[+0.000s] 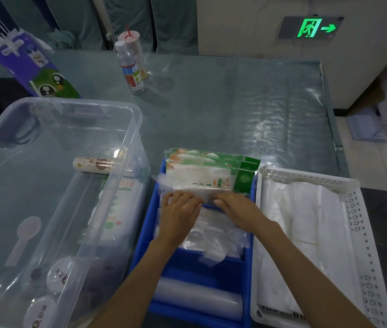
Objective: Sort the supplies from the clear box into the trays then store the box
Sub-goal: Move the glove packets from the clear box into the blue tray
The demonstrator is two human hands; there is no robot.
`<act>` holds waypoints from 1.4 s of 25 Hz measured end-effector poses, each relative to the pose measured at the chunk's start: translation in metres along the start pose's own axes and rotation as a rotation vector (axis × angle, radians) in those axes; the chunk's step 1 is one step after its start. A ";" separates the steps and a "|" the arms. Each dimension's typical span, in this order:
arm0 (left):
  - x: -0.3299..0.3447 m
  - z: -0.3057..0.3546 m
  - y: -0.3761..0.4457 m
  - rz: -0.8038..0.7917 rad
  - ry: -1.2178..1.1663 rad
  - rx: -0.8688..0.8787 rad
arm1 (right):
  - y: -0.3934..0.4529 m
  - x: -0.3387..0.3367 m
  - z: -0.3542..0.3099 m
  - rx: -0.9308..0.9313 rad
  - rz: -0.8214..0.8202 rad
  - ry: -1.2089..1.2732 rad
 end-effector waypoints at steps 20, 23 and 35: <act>0.009 -0.011 -0.019 -0.194 0.019 -0.066 | -0.028 -0.010 0.008 0.030 -0.036 -0.094; 0.008 -0.008 -0.021 -0.224 0.039 -0.059 | -0.032 -0.007 0.008 0.025 -0.060 -0.166; -0.002 0.003 -0.029 -0.325 0.085 -0.028 | -0.069 -0.027 -0.004 0.018 0.006 -0.169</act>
Point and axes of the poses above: each hand's wrist, its own y-axis towards the middle knuckle, its own x-axis out of the palm, z = x × y, the point moved 6 cm from there along y, towards the middle knuckle, and after that the axes turned 8 degrees about z, right-handed, at the moved point
